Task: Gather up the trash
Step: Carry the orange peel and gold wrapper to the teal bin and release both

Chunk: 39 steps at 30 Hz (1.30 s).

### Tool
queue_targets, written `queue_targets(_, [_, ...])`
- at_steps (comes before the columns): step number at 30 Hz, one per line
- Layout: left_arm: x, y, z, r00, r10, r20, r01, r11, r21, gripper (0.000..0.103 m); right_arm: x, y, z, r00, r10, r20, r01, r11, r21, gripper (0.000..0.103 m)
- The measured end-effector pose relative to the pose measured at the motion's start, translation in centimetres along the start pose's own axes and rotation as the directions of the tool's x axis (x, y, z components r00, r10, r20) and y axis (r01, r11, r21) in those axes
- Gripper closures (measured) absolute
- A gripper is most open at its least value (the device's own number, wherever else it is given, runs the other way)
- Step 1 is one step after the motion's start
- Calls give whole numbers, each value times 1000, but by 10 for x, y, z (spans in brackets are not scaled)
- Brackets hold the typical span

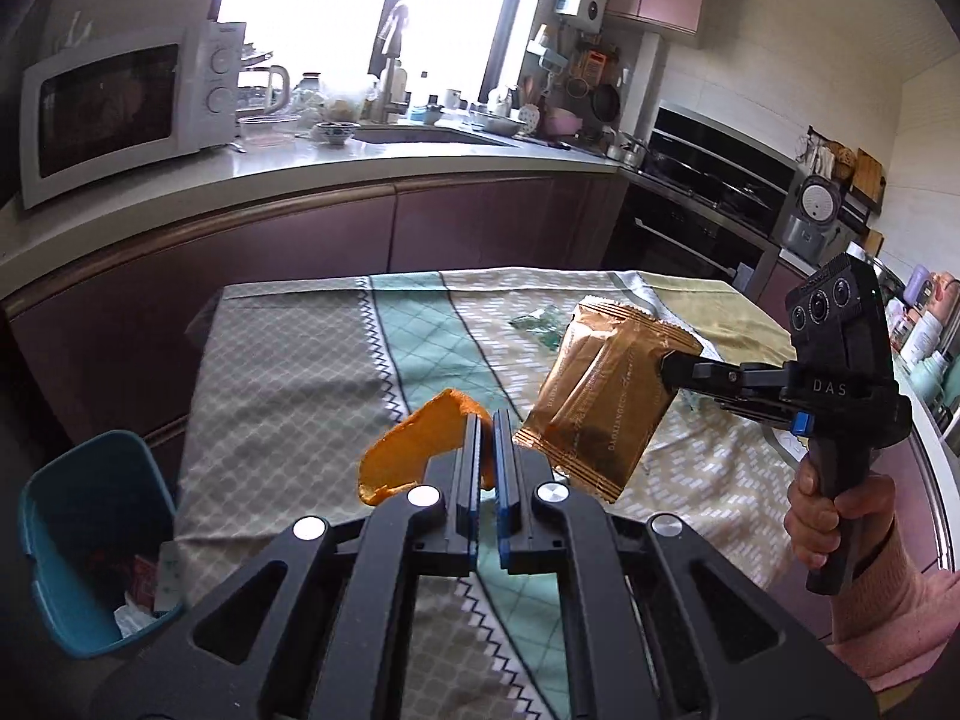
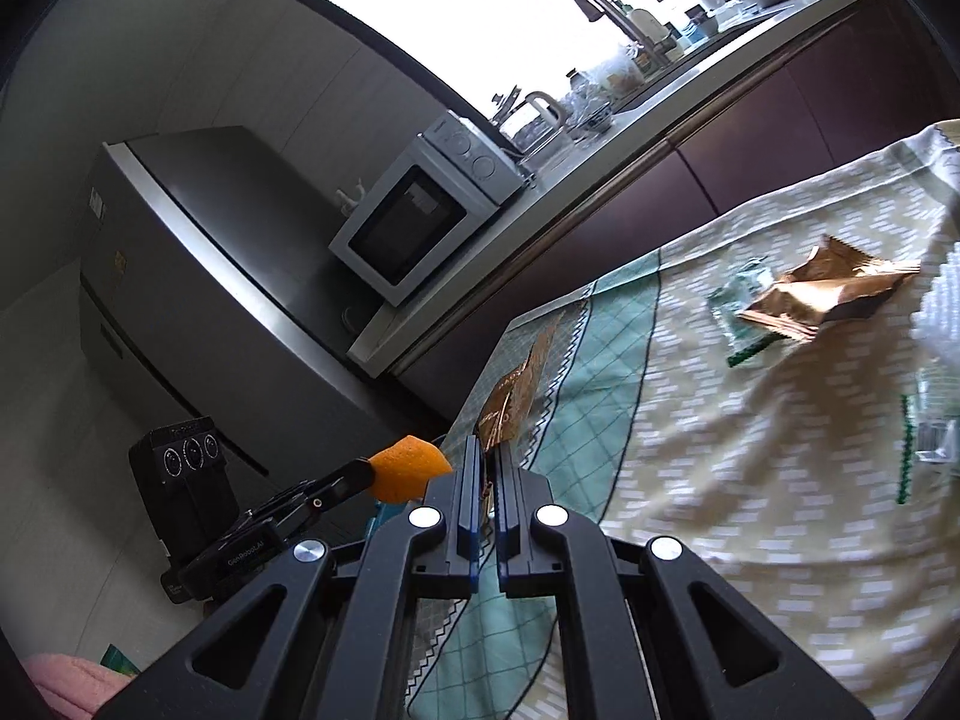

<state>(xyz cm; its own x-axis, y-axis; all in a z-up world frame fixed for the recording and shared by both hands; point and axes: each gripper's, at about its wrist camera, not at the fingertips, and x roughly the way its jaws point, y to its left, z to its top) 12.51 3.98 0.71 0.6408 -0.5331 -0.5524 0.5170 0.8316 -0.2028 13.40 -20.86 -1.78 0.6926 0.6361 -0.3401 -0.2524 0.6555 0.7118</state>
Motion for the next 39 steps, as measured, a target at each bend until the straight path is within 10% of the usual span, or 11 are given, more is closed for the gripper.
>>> queue_targets(18, [-93, 156, -17, 941, 337, 24, -328, 928, -179, 99, 169, 104, -1, 953, 147, -267, -186, 975, -126, 100])
queue_targets(39, [-42, 248, -64, 912, 376, -162, -409, 858, -312, 99, 310, 145, -47, 862, -26, -506, -118, 961, -249, 99])
